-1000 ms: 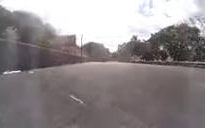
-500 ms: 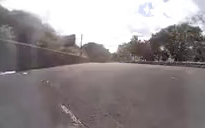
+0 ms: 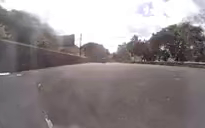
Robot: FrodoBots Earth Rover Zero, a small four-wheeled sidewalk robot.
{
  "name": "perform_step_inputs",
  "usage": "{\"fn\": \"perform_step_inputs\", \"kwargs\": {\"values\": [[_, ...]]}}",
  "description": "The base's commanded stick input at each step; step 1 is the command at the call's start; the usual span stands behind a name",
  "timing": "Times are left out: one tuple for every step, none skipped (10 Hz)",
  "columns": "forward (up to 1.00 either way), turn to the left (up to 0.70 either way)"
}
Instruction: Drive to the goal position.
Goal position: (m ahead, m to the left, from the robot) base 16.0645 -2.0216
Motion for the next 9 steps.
{"fn": "perform_step_inputs", "kwargs": {"values": [[0.70,0.02],[0.70,0.02],[0.70,0.19],[0.70,0.30],[0.70,0.35],[0.70,0.35],[0.70,0.08],[0.70,0.05],[0.70,0.03]]}}
